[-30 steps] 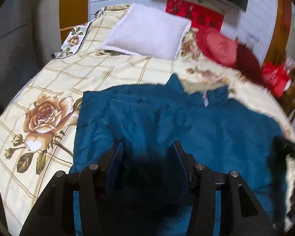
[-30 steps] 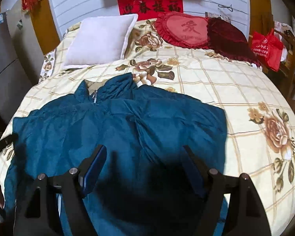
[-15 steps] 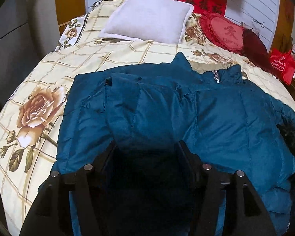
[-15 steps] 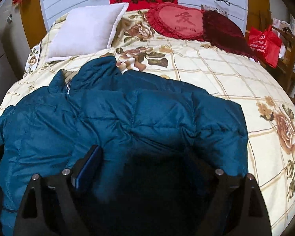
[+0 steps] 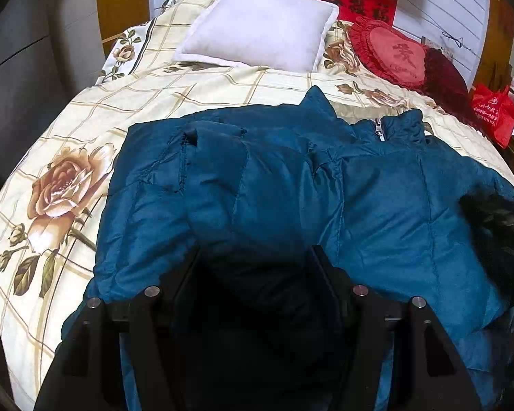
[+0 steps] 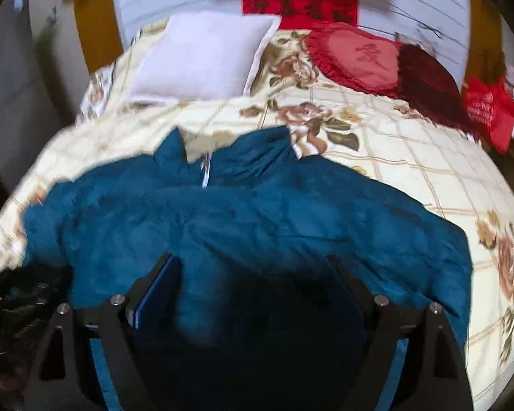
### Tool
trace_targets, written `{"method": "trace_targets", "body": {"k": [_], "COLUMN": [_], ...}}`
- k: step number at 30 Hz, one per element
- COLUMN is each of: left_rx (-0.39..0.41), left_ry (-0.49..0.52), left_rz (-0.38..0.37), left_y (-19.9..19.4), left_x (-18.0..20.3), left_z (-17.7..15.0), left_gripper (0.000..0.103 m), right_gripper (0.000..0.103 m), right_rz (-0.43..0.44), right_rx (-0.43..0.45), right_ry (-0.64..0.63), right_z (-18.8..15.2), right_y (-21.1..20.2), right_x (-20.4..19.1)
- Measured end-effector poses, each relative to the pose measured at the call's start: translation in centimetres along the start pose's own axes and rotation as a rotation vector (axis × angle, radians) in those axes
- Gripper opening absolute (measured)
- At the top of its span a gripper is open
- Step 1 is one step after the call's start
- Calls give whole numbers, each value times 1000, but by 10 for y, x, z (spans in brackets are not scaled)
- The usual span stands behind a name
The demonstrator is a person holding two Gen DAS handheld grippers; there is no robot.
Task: Fold large clothes
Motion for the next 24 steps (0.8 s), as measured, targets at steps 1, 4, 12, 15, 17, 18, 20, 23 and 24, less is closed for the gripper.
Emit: {"method": "trace_targets", "body": {"k": [1,4,12,15,17,18,20,23,24], "left_rx": [-1,-1,-13,-12,-10,-9,-5,0,2], "left_ry": [0,-1,-5,-8,-10,-11,-10,-8,-5], "left_rz": [0,-1,-6,-3,0,1,7,13,17], "left_y": [0,1,3,3,3,4,4,5,5], "left_x": [0,0,0,-1,-1,-1,-1,1,1], "left_z": [0,0,-3,-3,-4,-4,-4,-5,-5], "left_gripper": [92,93,93,93,93,93,94,95,96], "right_gripper": [89,93,92,92,92,92,92,92,92], "right_rz": [-3,-5,70,29,7,-7,-50,-43,-47], "right_rx": [-11,7,43,70,63,54,12,-27,-26], "right_ry": [10,31,53,80,106,115,129,121,111], "right_z": [-3,-7,-15,-33,-48,-55,-73,-90,-92], "right_y": [8,20,-30,-60,-67,-68,-59,-39,-33], "right_x": [2,7,19,48,69,79,101,110,109]}}
Point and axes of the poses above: each gripper's, at about its wrist camera, not at the fingertips, and y roughly the way its jaws point, x to its right, z to its top, the point moved 10 cm from there along y, roughly the way its jaws point, and after that the axes turned 5 degrees about -y, right-handed, at the moved point
